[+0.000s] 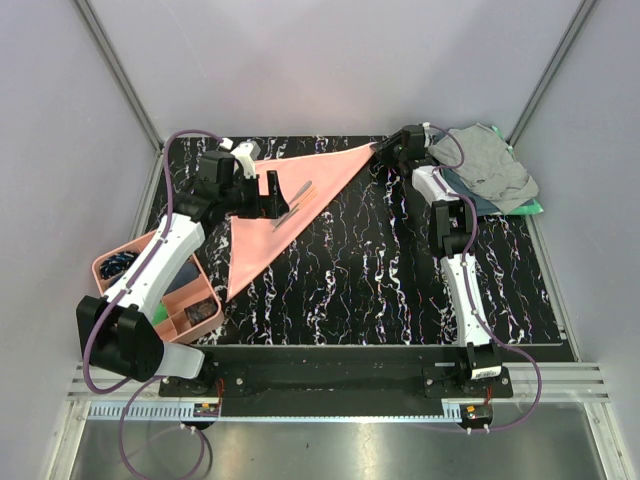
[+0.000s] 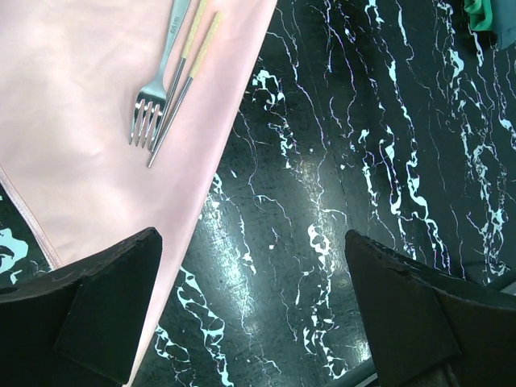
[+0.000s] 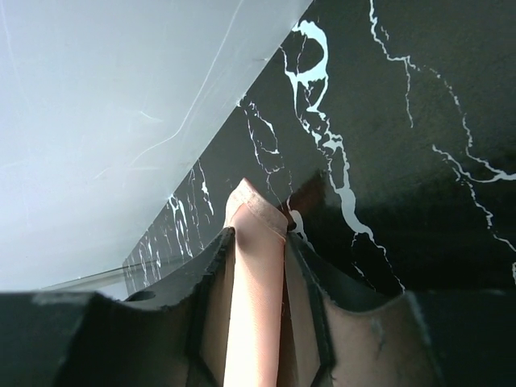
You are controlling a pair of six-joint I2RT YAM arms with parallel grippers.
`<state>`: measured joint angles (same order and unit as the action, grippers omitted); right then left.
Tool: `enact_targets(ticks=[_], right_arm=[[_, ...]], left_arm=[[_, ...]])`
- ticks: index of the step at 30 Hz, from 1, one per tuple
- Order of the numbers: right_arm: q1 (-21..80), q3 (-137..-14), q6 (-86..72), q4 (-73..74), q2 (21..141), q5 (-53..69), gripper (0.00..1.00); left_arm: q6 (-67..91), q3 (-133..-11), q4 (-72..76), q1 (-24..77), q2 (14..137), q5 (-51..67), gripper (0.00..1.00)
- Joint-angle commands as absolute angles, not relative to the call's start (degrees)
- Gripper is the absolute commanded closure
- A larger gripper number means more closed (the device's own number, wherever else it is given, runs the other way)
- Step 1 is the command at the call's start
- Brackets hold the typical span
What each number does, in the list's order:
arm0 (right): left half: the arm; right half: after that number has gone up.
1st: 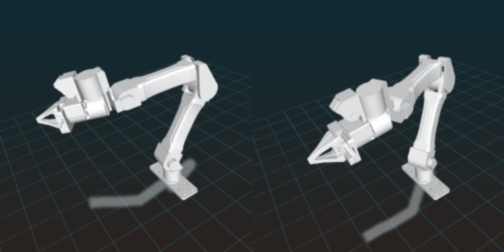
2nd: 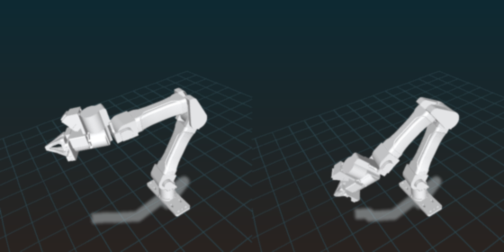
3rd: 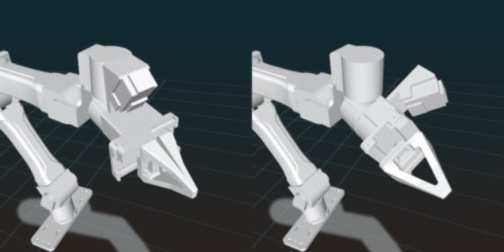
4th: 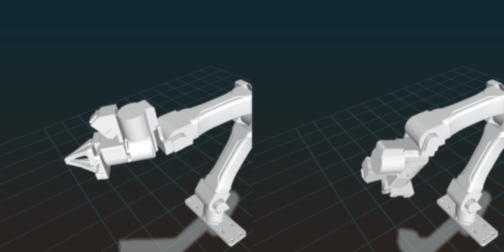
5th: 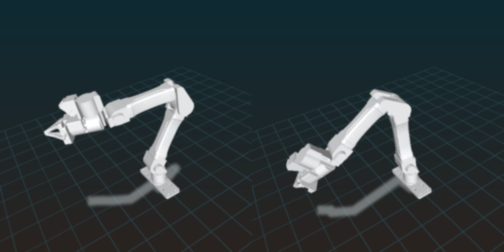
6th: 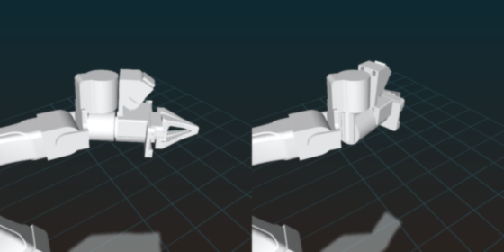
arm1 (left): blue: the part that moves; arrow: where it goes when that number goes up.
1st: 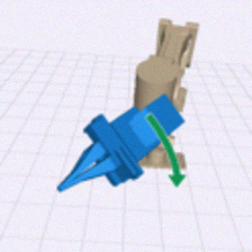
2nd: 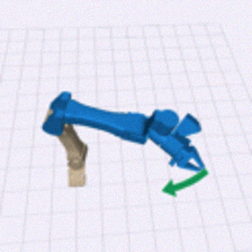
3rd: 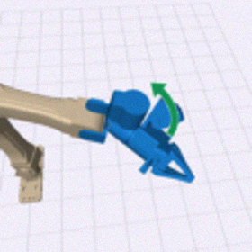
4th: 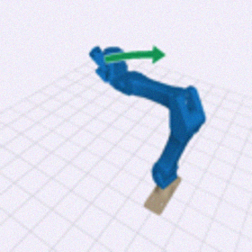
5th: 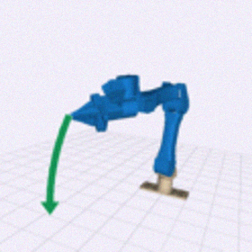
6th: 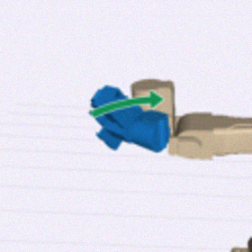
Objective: Fold the napkin, place the utensils inside, and roll it up
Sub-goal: Fold the napkin
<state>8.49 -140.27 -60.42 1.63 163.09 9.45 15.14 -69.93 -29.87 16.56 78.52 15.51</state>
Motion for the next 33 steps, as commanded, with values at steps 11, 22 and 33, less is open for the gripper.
enact_targets(ticks=[11,22,33], right_arm=[[7.30,-140.90,-57.57,6.59,164.27,7.65,0.99],[2.90,-99.10,-51.96,-13.44,140.90,2.55,1.00],[0.35,-77.97,-38.16,-14.77,120.68,-2.19,1.00]], left_arm=[[13.54,-69.44,-27.33,16.61,79.10,14.06,0.01],[14.32,-68.73,-26.98,16.61,77.70,16.26,0.01],[15.38,-65.92,-26.37,16.79,71.90,19.16,0.01]])
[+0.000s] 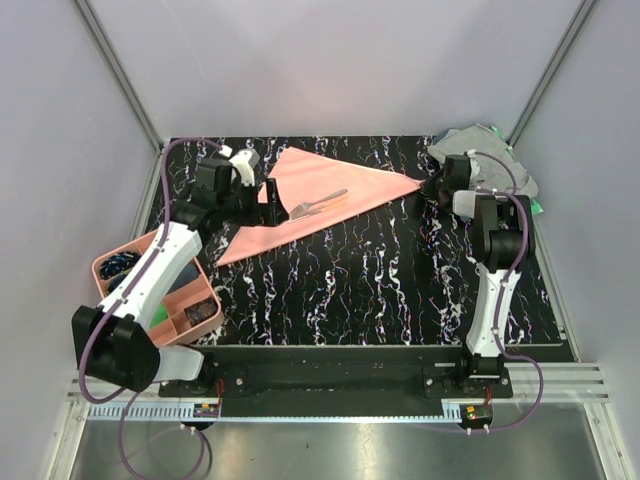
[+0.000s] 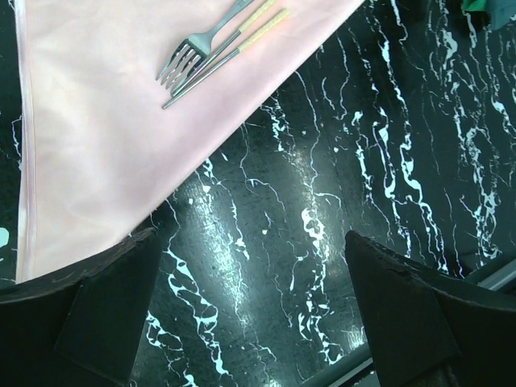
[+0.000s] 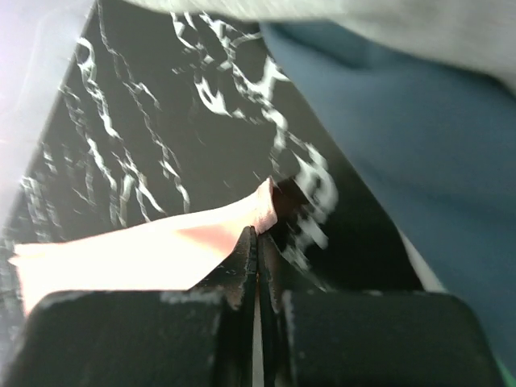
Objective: Fold the napkin, place the utensils inside, and roll it up
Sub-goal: Fold the napkin
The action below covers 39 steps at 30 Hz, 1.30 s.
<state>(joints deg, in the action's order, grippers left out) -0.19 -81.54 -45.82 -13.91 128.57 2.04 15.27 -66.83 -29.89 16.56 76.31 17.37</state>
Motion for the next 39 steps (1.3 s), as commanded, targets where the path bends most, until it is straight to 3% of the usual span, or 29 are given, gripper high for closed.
enact_targets(ticks=[1,6,12,24,39], right_arm=[[0.35,-76.91,-37.45,-14.85,119.54,-2.20,1.00],[1.05,-75.76,-34.72,-17.48,114.09,1.93,1.00],[8.60,-77.86,-32.17,-19.51,113.29,2.73,1.00],[26.61,-88.15,-35.15,-19.16,123.56,7.38,1.00],[34.63,-91.67,-38.67,-19.25,127.70,10.72,1.00]], left_arm=[[15.29,-65.22,-26.37,16.79,71.63,19.07,0.01],[14.76,-63.98,-25.93,16.70,71.28,18.72,0.01],[15.56,-63.46,-25.40,16.70,71.37,19.77,0.01],[15.91,-62.67,-25.22,16.70,70.93,20.30,0.01],[16.35,-62.31,-25.05,16.70,70.84,21.09,0.01]])
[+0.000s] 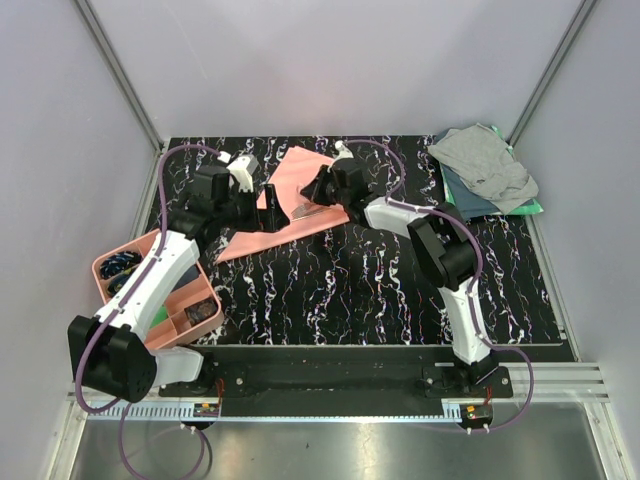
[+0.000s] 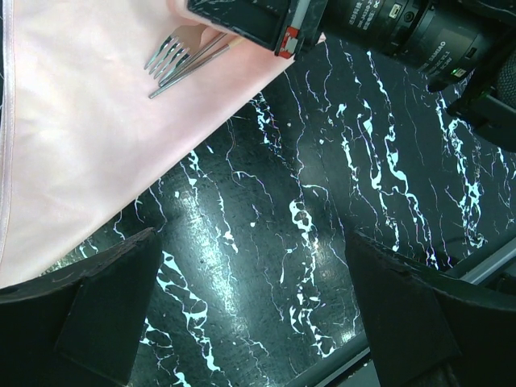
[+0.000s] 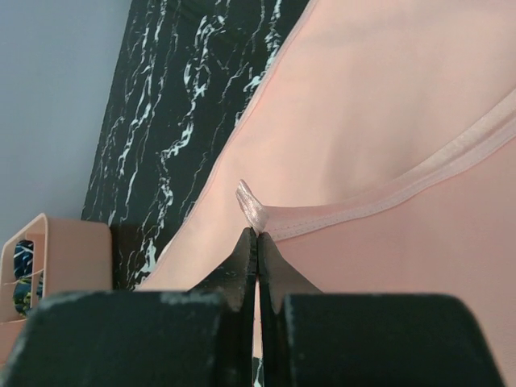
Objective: Fold the napkin, place the utensils inside, and roll it up
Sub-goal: Fold the napkin
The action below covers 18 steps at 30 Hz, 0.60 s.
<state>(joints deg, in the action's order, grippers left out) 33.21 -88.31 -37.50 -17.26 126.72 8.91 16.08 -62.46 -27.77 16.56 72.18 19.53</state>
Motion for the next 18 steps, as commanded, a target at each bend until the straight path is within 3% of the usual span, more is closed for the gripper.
enact_targets(ticks=[1,18], right_arm=[[34.89,-91.93,-39.02,-19.07,127.97,10.98,1.00],[37.62,-93.52,-39.20,-17.67,131.66,11.87,0.99]], left_arm=[[16.35,-62.31,-25.05,16.70,70.84,21.18,0.01],[16.35,-62.14,-25.05,16.70,70.84,21.18,0.01]])
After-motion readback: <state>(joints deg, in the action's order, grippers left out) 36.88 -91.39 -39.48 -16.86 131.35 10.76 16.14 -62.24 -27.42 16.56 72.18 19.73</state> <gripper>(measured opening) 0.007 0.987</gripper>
